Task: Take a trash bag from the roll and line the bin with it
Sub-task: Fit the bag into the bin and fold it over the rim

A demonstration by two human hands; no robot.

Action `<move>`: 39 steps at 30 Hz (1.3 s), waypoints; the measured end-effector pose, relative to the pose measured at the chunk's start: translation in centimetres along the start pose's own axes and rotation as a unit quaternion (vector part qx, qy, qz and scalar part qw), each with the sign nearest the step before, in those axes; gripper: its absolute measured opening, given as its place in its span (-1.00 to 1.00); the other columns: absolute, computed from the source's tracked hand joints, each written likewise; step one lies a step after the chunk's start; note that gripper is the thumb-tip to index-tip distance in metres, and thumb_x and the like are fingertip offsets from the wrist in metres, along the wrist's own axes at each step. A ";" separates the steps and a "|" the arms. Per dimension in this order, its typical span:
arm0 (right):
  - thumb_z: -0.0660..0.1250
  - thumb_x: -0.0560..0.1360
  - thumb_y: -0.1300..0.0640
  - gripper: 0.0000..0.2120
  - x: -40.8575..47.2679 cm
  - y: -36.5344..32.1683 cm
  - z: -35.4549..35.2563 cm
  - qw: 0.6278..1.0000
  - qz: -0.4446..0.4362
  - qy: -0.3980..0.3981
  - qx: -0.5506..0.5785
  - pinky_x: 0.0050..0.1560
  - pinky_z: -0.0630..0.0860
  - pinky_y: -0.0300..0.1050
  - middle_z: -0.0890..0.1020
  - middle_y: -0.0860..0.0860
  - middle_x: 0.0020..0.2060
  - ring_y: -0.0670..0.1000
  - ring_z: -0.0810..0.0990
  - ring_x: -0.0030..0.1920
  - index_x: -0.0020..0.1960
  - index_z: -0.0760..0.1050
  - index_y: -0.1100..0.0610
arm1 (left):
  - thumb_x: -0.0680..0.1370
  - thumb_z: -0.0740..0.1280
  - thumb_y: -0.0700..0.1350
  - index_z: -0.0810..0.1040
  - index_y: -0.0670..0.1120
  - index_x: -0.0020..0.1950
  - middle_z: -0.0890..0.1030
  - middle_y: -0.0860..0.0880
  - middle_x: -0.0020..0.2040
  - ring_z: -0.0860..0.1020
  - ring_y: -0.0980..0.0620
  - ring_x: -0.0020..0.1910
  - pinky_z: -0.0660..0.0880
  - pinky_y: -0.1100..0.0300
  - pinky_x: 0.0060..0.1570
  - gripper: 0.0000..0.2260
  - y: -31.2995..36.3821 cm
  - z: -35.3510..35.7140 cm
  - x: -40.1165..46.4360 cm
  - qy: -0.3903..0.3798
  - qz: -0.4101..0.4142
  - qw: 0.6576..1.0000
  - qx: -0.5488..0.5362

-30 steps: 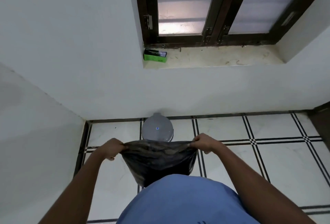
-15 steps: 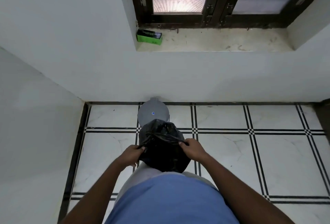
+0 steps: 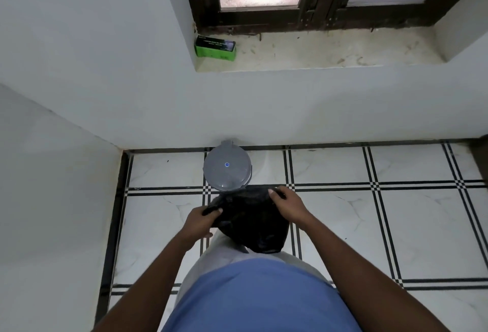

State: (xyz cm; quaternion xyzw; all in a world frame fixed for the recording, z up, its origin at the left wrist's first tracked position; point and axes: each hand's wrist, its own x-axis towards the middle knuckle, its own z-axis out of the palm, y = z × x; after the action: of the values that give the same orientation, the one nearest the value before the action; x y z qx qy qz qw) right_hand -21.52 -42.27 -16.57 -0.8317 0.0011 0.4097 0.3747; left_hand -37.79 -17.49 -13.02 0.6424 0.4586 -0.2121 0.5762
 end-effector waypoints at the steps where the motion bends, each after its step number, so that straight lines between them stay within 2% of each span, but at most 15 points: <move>1: 0.29 0.72 -0.25 -0.64 0.7 -0.3 0.0 1.000 0.009 -0.006 0.023 0.33 0.60 0.10 0.73 0.01 0.15 0.09 0.69 0.21 0.21 0.64 0.01 | 0.68 0.43 -0.01 0.69 -0.06 0.17 0.79 -0.05 -0.01 0.79 0.03 -0.08 0.70 0.06 -0.22 -0.84 0.6 -0.3 0.3 -0.001 -0.016 0.999 -0.052; 4: 0.20 0.77 -0.25 -0.61 2.4 -1.7 0.6 0.995 0.042 -0.037 0.087 0.38 0.59 0.13 0.68 0.03 0.25 0.11 0.66 0.30 0.30 0.58 0.02 | 0.70 0.39 -0.02 0.70 -0.11 0.23 0.80 -0.15 0.08 0.80 -0.10 0.03 0.74 -0.12 -0.14 -0.79 1.6 -1.6 1.8 -0.008 -0.062 0.981 -0.182; 8: 0.14 0.79 -0.24 -0.53 4.2 -3.4 2.3 0.983 0.105 -0.059 0.142 0.33 0.59 0.10 0.62 0.03 0.38 0.12 0.60 0.36 0.53 0.49 0.03 | 0.71 0.34 -0.09 0.68 -0.21 0.28 0.79 -0.20 0.10 0.79 -0.14 0.04 0.74 -0.15 -0.02 -0.75 1.8 -2.6 4.2 -0.011 -0.082 0.966 -0.245; 10: 0.11 0.79 -0.26 -0.52 5.1 -4.0 3.2 0.979 0.119 -0.066 0.153 0.13 0.61 0.06 0.63 0.04 0.40 0.10 0.64 0.29 0.55 0.48 -0.01 | 0.72 0.33 -0.11 0.67 -0.22 0.30 0.78 -0.22 0.12 0.79 -0.14 0.03 0.73 -0.14 0.02 -0.74 1.7 -3.0 5.4 -0.011 -0.087 0.959 -0.268; 13: 0.07 0.81 -0.25 -0.54 7.0 -4.3 4.8 0.974 0.141 -0.071 0.162 -0.19 0.44 -0.11 0.64 0.02 0.40 -0.02 0.61 0.06 0.55 0.46 -0.05 | 0.72 0.33 -0.09 0.67 -0.19 0.31 0.77 -0.22 0.15 0.77 -0.16 0.08 0.72 -0.13 0.05 -0.75 1.5 -3.6 7.4 -0.003 -0.093 0.951 -0.295; 14: 0.07 0.80 -0.28 -0.51 7.6 -4.4 5.2 0.971 0.149 -0.076 0.168 -0.15 0.48 -0.10 0.63 0.01 0.41 -0.01 0.62 0.10 0.57 0.45 -0.06 | 0.72 0.34 -0.08 0.68 -0.17 0.30 0.78 -0.20 0.15 0.77 -0.15 0.08 0.72 -0.13 0.05 -0.76 1.6 -3.7 7.8 0.003 -0.094 0.949 -0.302; 16: 0.09 0.73 -0.38 -0.41 9.6 -4.3 6.5 0.966 0.164 -0.087 0.182 0.23 0.62 0.11 0.62 -0.01 0.48 0.07 0.63 0.34 0.60 0.44 -0.08 | 0.72 0.35 -0.08 0.69 -0.14 0.26 0.79 -0.18 0.12 0.79 -0.11 0.00 0.71 -0.15 0.07 -0.79 1.7 -4.1 9.5 0.020 -0.096 0.940 -0.327; 18: 0.09 0.74 -0.36 -0.43 11.6 -3.9 7.7 0.959 0.172 -0.085 0.211 0.49 0.52 0.31 0.65 -0.01 0.45 0.10 0.62 0.42 0.60 0.46 -0.09 | 0.71 0.37 -0.09 0.70 -0.14 0.24 0.78 -0.19 0.14 0.79 -0.10 -0.01 0.68 -0.19 0.16 -0.80 1.9 -4.5 11.1 0.037 -0.090 0.932 -0.350; 21: 0.07 0.77 -0.32 -0.49 14.4 -4.8 9.1 0.948 0.178 -0.091 0.250 0.45 0.56 0.34 0.69 -0.02 0.37 0.08 0.65 0.36 0.57 0.49 -0.11 | 0.69 0.41 -0.09 0.70 -0.15 0.26 0.77 -0.19 0.18 0.73 -0.17 0.17 0.64 -0.21 0.27 -0.79 2.1 -5.3 14.1 0.065 -0.080 0.925 -0.365; 24: 0.06 0.77 -0.33 -0.49 17.8 -5.3 10.5 0.936 0.186 -0.088 0.287 0.41 0.58 0.31 0.68 -0.03 0.38 0.07 0.64 0.36 0.56 0.47 -0.13 | 0.68 0.42 -0.09 0.71 -0.15 0.25 0.77 -0.18 0.16 0.72 -0.17 0.22 0.66 -0.16 0.26 -0.79 2.1 -6.0 17.5 0.084 -0.074 0.930 -0.351; 26: 0.05 0.78 -0.32 -0.50 20.2 -5.3 11.5 0.932 0.184 -0.095 0.298 0.39 0.59 0.25 0.67 -0.03 0.40 0.05 0.63 0.37 0.57 0.46 -0.12 | 0.69 0.41 -0.09 0.72 -0.15 0.21 0.78 -0.17 0.13 0.73 -0.14 0.19 0.68 -0.09 0.20 -0.81 2.1 -6.2 19.7 0.087 -0.066 0.936 -0.335; 29: 0.10 0.68 -0.43 -0.38 23.1 -4.5 13.4 0.930 0.184 -0.113 0.297 0.53 0.52 0.29 0.64 -0.04 0.47 0.07 0.60 0.47 0.63 0.41 -0.17 | 0.69 0.41 -0.09 0.73 -0.16 0.17 0.80 -0.13 0.04 0.77 -0.08 0.08 0.71 0.09 0.00 -0.83 1.7 -6.4 22.0 0.090 -0.055 0.946 -0.307; 33: 0.17 0.64 -0.48 -0.38 28.8 -2.0 16.4 0.929 0.183 -0.113 0.300 0.58 0.48 0.28 0.67 -0.05 0.45 0.08 0.61 0.48 0.60 0.44 -0.23 | 0.68 0.41 -0.09 0.74 -0.15 0.13 0.81 -0.13 0.02 0.77 -0.06 0.04 0.66 0.08 0.04 -0.83 0.7 -6.4 26.2 0.092 -0.057 0.949 -0.296; 37: 0.22 0.58 -0.54 -0.32 33.9 0.5 19.1 0.927 0.191 -0.097 0.308 0.59 0.47 0.26 0.64 -0.06 0.48 0.08 0.60 0.48 0.60 0.46 -0.26 | 0.69 0.40 -0.10 0.74 -0.14 0.13 0.81 -0.06 -0.04 0.78 0.00 -0.04 0.68 0.22 -0.14 -0.84 -0.5 -6.5 30.4 0.102 -0.047 0.951 -0.287; 39: 0.21 0.58 -0.55 -0.32 36.1 1.3 20.1 0.925 0.193 -0.096 0.312 0.58 0.48 0.26 0.64 -0.07 0.49 0.08 0.61 0.48 0.59 0.46 -0.26 | 0.69 0.40 -0.10 0.75 -0.13 0.13 0.81 -0.06 -0.02 0.78 -0.01 -0.02 0.67 0.20 -0.12 -0.84 -1.0 -6.8 32.2 0.111 -0.044 0.948 -0.294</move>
State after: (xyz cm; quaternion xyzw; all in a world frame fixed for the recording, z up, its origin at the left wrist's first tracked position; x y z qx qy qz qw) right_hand -11.62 -19.65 -49.78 -0.6134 0.2531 0.5308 0.5272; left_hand -24.62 -0.15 -37.74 0.4432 0.5896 -0.0203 0.6750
